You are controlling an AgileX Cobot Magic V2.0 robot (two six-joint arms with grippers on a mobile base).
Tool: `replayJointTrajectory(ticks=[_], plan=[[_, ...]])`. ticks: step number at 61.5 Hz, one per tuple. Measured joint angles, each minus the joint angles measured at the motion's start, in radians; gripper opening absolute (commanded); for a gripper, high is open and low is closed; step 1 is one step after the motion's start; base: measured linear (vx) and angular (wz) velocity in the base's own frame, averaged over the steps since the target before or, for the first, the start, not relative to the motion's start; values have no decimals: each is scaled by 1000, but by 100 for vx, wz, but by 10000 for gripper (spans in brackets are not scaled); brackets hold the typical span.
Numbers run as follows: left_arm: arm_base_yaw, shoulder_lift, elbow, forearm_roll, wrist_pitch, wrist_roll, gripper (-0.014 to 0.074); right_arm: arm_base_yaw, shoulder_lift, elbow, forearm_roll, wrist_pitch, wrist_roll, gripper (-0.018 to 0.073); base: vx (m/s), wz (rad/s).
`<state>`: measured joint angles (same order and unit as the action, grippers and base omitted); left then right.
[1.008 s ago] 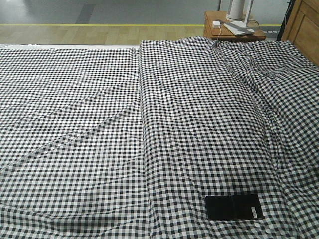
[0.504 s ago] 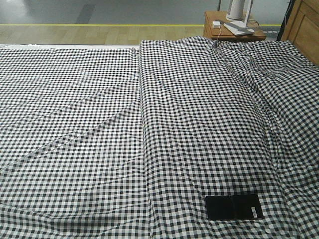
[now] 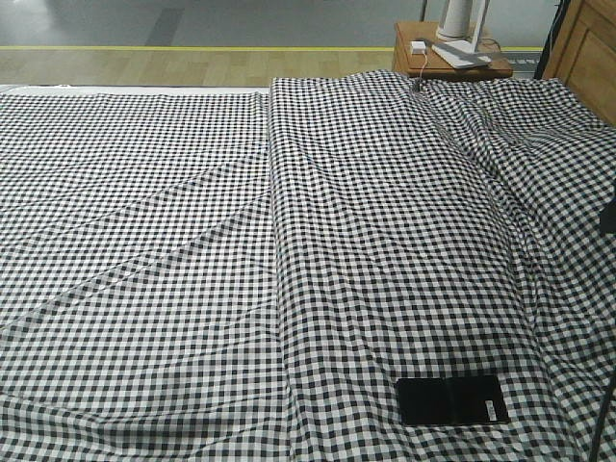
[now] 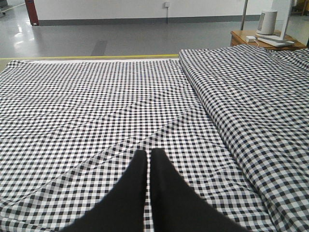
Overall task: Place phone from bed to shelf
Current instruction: 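Lower the right gripper toward the black phone on the sheet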
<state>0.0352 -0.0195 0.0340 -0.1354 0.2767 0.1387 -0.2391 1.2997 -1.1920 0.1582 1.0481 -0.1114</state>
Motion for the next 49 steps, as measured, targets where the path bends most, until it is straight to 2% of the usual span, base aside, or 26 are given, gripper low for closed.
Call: replayJointTrajectory(ticks=[10, 24, 34, 49], plan=[[0, 0, 0, 0, 0, 0, 1, -114, 157, -1, 162, -6, -182, 602, 0, 0], [0, 0, 0, 0, 0, 0, 1, -205, 374, -1, 243, -74, -378, 594, 0, 0], [0, 0, 0, 0, 0, 0, 1, -232, 529, -2, 343, -116, -528, 594, 0, 0], [0, 0, 0, 0, 0, 0, 1, -232, 720, -3, 419, -139, -676, 594, 0, 0]])
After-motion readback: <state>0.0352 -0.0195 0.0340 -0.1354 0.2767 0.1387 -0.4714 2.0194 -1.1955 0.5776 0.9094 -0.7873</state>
